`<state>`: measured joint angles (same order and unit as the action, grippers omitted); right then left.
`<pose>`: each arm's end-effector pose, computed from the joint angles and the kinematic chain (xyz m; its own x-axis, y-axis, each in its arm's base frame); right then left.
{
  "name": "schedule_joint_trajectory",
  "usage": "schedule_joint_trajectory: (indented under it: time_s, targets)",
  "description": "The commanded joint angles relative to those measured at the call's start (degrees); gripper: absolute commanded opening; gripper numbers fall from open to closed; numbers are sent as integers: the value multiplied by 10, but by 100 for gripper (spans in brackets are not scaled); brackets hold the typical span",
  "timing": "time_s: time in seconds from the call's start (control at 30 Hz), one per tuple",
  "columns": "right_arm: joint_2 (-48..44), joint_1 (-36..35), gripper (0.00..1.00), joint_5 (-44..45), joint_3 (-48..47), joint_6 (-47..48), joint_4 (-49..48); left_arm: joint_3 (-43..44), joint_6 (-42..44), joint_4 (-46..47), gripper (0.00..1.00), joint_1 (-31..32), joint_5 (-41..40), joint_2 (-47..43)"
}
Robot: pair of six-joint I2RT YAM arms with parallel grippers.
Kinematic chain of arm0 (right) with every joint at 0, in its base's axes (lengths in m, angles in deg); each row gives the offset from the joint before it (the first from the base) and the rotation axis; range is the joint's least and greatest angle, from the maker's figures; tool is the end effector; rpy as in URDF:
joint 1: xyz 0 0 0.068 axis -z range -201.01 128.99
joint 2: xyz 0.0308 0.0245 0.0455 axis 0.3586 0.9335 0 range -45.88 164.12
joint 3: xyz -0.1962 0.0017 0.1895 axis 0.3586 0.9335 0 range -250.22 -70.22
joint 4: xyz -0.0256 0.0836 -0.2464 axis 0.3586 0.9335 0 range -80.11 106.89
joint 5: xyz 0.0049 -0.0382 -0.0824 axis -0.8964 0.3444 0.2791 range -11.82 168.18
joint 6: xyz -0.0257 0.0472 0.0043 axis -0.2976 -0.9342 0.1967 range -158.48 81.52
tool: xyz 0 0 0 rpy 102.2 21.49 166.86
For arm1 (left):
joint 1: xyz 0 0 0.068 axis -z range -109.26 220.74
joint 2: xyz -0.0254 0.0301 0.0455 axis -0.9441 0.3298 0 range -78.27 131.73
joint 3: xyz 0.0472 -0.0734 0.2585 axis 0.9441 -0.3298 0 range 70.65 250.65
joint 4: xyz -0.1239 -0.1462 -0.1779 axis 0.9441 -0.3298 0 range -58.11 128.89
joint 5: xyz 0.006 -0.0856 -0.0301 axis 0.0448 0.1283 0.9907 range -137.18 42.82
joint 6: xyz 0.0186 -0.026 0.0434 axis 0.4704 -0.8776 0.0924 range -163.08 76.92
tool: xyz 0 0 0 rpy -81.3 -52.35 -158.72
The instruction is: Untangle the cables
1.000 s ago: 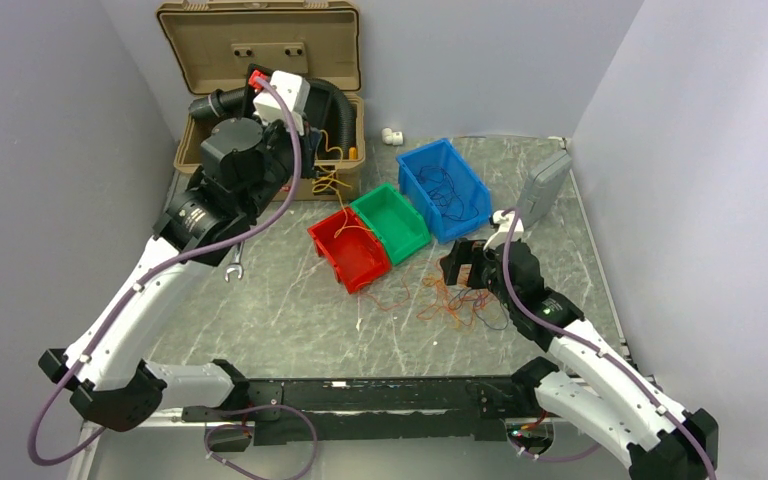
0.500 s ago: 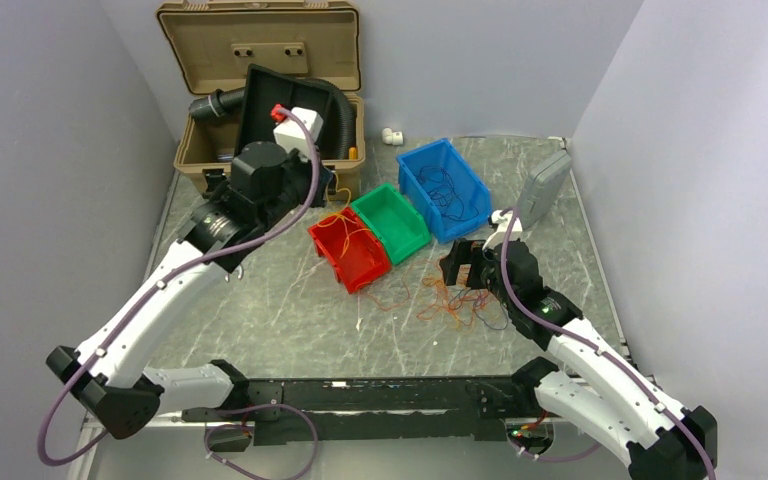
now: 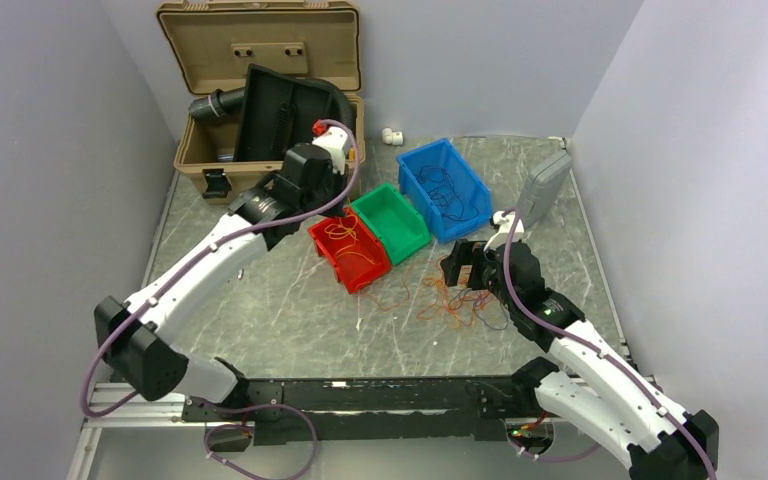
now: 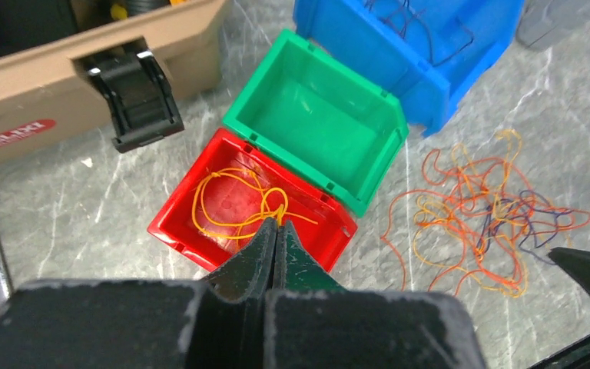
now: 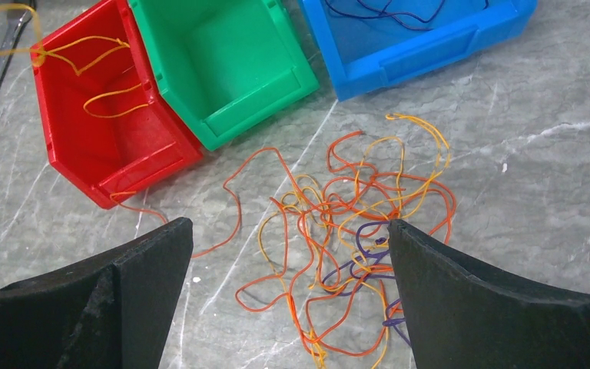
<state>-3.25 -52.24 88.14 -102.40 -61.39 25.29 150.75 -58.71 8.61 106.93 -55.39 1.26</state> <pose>0.1534 0.0859 0.2594 -0.4904 0.1511 -0.8583 -0.2026 0.9381 0.2810 0.2542 -0.1798 0.3815 -0.5158 0.0468 -0.8555 0.3585 0.9187 -0.1659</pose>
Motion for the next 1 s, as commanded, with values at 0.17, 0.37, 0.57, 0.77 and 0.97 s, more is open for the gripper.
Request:
schedule_joint_trajectory:
  time_s: [0.17, 0.37, 0.57, 0.77, 0.97]
  targets:
    - [-9, -2, 100, 3, -6, 3, 5, 12, -17, -39, 0, -3, 3, 106]
    - [-17, -2, 100, 5, -2, 2, 9, 0, -22, -27, 0, -3, 9, 190]
    - [-18, -2, 100, 9, -1, 2, 17, 18, -19, -42, 0, -4, 4, 256]
    - [28, -2, 100, 26, 1, -10, 35, -3, -14, -20, 14, -7, 56, 210]
    - [77, -1, 100, 33, -5, -32, 51, 9, -8, -50, 52, -7, 62, 152]
